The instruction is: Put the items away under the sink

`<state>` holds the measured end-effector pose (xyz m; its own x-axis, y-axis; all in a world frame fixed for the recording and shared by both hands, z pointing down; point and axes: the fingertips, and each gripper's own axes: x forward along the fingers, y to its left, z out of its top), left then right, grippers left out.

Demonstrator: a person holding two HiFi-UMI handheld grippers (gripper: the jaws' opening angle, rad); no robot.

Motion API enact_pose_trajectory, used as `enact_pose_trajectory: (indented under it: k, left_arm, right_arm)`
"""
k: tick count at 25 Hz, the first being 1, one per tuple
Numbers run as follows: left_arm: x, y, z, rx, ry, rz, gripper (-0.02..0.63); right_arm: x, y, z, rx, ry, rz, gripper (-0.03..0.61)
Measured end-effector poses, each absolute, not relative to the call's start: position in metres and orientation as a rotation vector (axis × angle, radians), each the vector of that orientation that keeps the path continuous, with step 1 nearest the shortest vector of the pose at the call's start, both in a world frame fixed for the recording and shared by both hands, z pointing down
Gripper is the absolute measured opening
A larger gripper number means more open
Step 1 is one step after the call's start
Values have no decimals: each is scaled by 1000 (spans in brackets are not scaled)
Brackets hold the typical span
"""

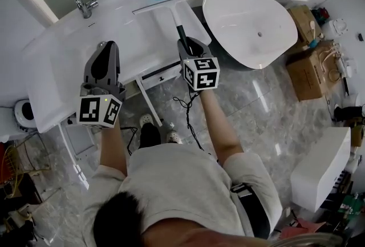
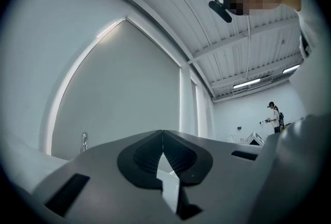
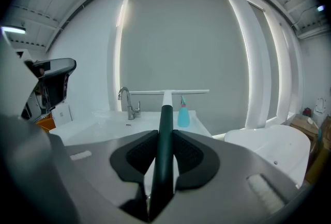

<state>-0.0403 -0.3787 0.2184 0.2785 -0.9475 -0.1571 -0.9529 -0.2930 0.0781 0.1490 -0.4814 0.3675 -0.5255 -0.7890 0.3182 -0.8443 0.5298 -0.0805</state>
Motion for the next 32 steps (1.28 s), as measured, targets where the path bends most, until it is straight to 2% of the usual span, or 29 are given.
enact_pose_trajectory:
  k: [18,32]
  left_arm:
    - [-30,-231,198,-2166,2100,281,8]
    - [-79,-118,186,-1828,2331,263,8]
  right_arm:
    - [129,-378,324,1091,-2779,266,103]
    - [39,-299,314,736,-2921,243,103]
